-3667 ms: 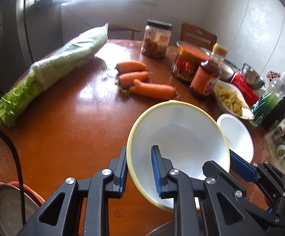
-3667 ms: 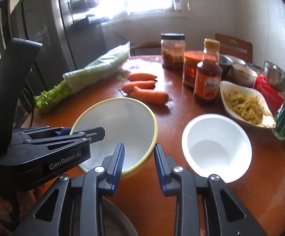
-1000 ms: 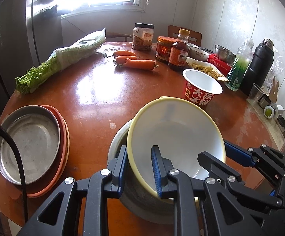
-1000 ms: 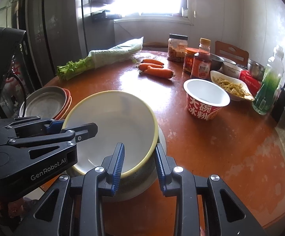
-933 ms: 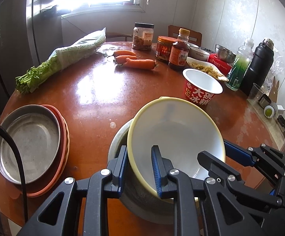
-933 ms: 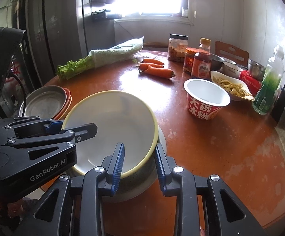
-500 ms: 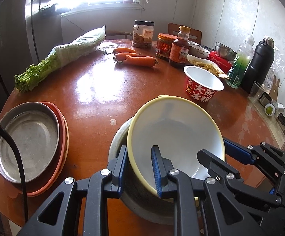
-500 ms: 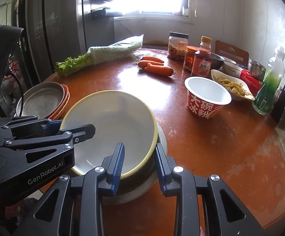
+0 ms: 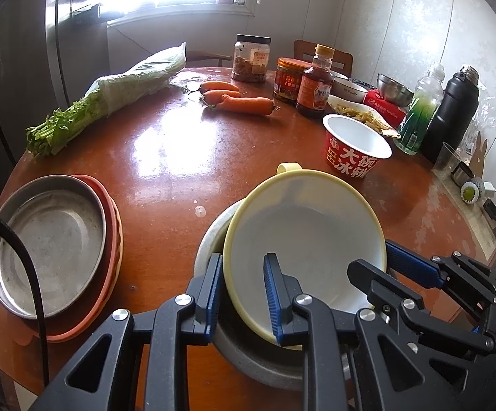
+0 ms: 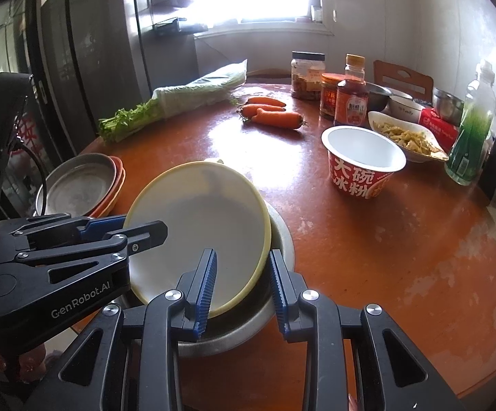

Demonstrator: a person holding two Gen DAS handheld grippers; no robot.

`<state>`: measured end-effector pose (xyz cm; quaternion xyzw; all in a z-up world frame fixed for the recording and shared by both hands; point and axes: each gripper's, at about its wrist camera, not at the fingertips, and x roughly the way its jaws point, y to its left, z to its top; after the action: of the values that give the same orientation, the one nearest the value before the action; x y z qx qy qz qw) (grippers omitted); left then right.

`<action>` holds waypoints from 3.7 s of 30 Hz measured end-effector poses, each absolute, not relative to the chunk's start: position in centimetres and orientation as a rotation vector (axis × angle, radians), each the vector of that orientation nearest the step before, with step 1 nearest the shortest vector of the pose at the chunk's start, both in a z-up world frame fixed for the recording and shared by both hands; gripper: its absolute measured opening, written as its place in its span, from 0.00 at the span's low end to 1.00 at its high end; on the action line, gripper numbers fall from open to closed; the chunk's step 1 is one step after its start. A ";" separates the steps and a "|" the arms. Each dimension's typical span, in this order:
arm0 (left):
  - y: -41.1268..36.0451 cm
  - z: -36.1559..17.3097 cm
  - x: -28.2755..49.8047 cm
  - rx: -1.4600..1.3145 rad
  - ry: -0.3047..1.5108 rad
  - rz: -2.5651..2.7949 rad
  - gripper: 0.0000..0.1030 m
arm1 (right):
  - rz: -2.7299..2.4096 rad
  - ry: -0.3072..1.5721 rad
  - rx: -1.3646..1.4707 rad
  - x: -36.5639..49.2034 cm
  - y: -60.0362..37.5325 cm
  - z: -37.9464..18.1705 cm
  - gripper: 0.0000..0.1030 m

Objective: Organize plates and bowls
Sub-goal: 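Lower the yellow bowl into the steel bowl and open the left gripper, then reach the left gripper to the red-printed white bowl rim and grasp it, then lift the white bowl with the left gripper and carry it over the yellow bowl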

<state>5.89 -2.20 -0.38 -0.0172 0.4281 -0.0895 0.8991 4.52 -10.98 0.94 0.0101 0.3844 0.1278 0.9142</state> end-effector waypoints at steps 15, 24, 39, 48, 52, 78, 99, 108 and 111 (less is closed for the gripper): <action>-1.9 0.0 5.9 -0.037 0.880 -0.192 0.26 | 0.245 0.791 0.043 4.9 -11.5 1.3 0.31; -1.8 1.3 5.1 -0.037 0.851 -0.195 0.43 | 0.251 0.786 0.085 4.8 -12.3 1.8 0.37; -5.0 4.7 8.6 -0.010 0.834 -0.252 0.54 | 0.189 0.770 0.116 5.8 -16.7 4.3 0.49; -7.5 5.7 13.5 -0.022 0.865 -0.253 0.56 | 0.115 0.742 0.113 8.7 -21.0 6.4 0.56; -8.5 5.6 15.2 -0.011 0.887 -0.245 0.57 | 0.070 0.738 0.122 10.4 -23.7 6.5 0.60; -11.6 2.0 22.0 -0.030 1.038 -0.275 0.60 | 0.112 0.907 0.185 21.2 -26.0 0.0 0.60; -8.5 0.1 23.2 -0.050 1.103 -0.236 0.60 | 0.310 0.936 0.081 20.0 -18.2 -0.9 0.56; -9.0 -0.9 23.7 -0.057 1.132 -0.269 0.52 | 0.251 0.897 0.197 17.4 -20.9 0.6 0.56; -9.5 -1.2 23.6 -0.054 1.145 -0.280 0.43 | 0.241 0.905 0.183 17.4 -20.4 0.5 0.53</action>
<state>23.64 -9.46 -1.24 -0.0253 0.5399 -0.1319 0.8309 17.39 -20.41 0.53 0.0883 0.4354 0.1158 0.8884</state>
